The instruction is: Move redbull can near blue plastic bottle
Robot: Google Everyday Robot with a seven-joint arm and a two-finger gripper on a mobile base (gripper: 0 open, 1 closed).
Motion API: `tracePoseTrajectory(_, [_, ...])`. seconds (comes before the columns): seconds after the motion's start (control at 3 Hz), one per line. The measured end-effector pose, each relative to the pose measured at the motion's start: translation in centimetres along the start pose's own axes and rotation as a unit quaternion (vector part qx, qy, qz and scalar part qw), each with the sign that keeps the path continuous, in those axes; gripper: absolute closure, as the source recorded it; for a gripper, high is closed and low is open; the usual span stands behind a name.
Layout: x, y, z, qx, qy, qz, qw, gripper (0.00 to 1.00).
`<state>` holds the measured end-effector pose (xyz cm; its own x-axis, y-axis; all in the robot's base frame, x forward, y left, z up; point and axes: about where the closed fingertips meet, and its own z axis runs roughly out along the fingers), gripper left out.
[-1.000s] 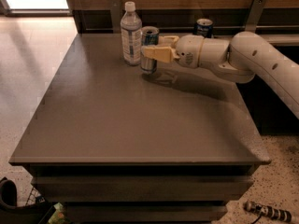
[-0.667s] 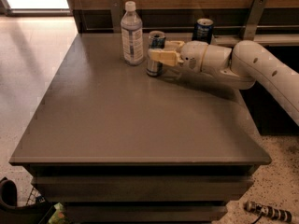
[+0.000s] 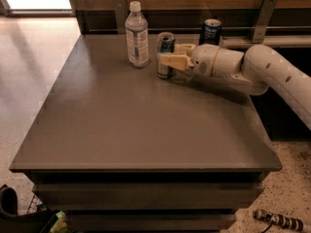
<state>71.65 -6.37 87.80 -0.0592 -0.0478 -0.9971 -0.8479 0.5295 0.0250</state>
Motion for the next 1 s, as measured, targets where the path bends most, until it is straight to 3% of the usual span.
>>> tracePoseTrajectory(0.33, [-0.19, -0.27, -0.14, 0.01, 0.007, -0.014, 0.9998, 1.0])
tracePoseTrajectory(0.67, [-0.21, -0.07, 0.13, 0.007, 0.006, -0.013, 0.9999, 0.82])
tracePoseTrajectory(1.0, [-0.24, 0.11, 0.39, 0.005, 0.006, -0.013, 0.9999, 0.57])
